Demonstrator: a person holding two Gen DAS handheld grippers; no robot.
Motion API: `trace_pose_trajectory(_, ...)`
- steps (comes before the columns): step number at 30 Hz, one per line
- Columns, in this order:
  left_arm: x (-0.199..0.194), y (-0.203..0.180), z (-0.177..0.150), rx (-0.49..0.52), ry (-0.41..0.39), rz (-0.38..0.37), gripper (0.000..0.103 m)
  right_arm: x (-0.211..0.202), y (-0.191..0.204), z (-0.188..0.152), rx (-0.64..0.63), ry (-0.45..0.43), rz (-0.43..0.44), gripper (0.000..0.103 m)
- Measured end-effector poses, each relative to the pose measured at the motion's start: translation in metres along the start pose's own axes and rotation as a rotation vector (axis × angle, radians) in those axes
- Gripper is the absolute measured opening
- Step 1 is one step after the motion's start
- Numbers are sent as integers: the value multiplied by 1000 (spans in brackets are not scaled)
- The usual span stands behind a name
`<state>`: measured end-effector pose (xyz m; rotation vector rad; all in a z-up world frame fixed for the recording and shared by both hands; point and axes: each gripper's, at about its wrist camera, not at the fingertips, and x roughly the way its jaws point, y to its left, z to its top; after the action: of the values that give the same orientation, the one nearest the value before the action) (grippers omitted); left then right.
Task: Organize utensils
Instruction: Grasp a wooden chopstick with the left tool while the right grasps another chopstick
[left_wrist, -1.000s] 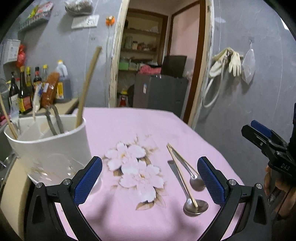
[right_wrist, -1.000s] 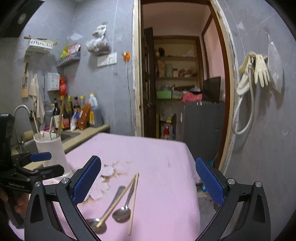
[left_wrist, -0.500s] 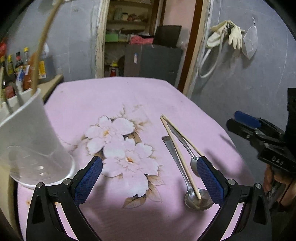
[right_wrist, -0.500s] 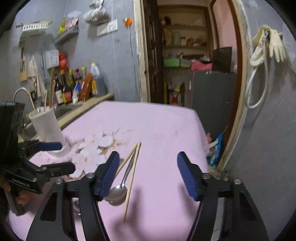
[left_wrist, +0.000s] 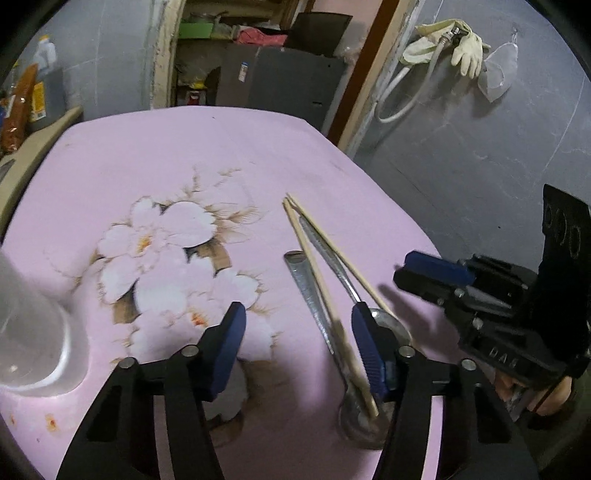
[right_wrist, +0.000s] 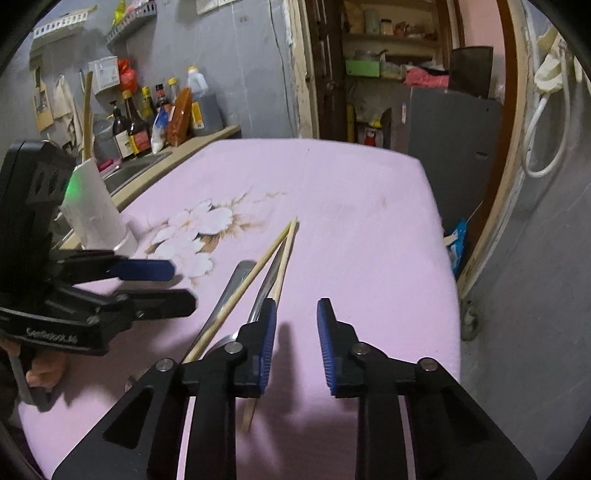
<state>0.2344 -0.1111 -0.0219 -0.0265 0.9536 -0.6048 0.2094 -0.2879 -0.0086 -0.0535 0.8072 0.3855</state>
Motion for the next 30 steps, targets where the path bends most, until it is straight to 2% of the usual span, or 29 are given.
trace_pose_trajectory(10, 23, 1, 12, -20, 66, -21, 33, 4, 4, -7, -13, 50, 44, 17)
trace_pose_trajectory(15, 30, -4, 18, -44, 83, -11, 15, 4, 7, -9, -13, 51, 46, 17)
trace_pose_trajectory(22, 29, 10, 19, -129, 79, -51, 11, 6, 10, -6, -14, 56, 38, 17)
trace_pose_trajectory(23, 28, 12, 18, -138, 77, -55, 9, 8, 10, -5, -15, 57, 38, 17)
trace_pose_trajectory(24, 26, 13, 18, -141, 76, -48, 2, 9, 10, -4, -15, 57, 39, 17)
trace_pose_trajectory(30, 13, 27, 10, -169, 74, -26, 2, 23, 12, 7, -18, 77, 39, 16)
